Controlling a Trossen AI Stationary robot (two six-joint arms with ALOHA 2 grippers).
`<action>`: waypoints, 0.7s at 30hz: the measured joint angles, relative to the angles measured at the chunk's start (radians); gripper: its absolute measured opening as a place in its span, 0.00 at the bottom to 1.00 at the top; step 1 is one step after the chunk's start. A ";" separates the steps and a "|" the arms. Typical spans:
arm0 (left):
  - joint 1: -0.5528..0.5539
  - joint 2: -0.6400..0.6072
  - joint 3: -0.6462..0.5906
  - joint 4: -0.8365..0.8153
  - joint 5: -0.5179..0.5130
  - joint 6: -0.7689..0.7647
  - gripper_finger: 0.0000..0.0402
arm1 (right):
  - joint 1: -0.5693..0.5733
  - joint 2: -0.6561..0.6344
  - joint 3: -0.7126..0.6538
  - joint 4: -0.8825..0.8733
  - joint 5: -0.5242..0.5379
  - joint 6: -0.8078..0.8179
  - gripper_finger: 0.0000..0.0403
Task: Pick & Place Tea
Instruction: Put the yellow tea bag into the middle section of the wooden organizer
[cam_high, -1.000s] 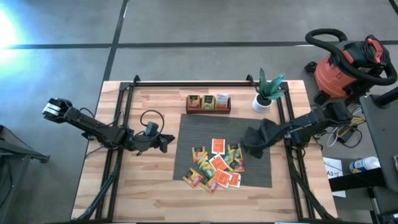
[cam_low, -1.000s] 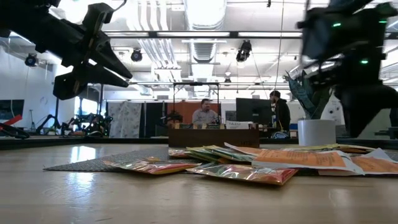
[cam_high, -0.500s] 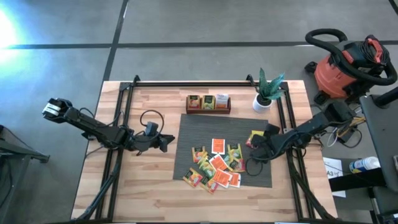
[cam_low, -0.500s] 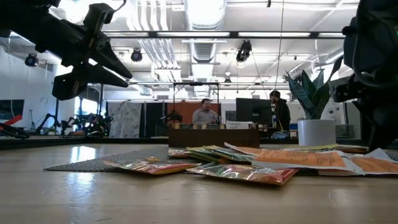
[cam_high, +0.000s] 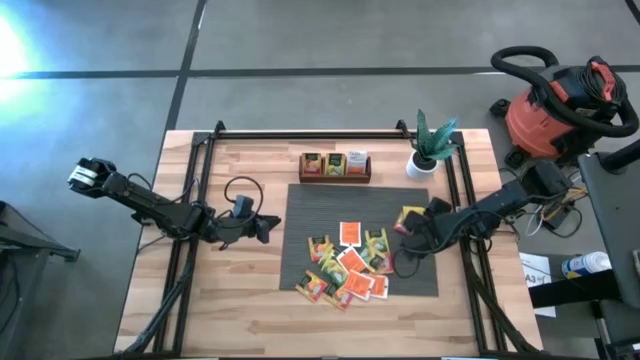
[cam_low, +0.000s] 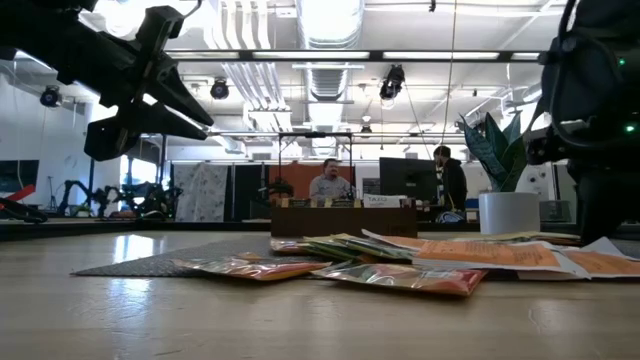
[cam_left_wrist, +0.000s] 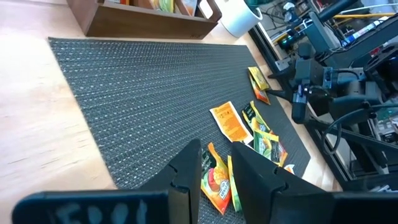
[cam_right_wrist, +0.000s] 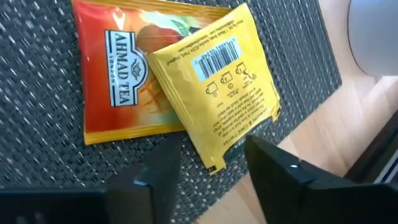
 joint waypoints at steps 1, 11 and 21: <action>0.000 0.000 0.000 0.000 -0.002 0.000 0.21 | -0.007 0.000 -0.001 0.010 0.006 -0.001 0.39; 0.000 0.000 0.000 0.000 -0.017 -0.019 0.21 | -0.071 -0.005 0.001 0.148 0.011 -0.066 0.03; 0.000 0.000 0.001 0.000 -0.017 -0.030 0.21 | -0.085 -0.106 0.095 0.252 0.043 -0.067 0.02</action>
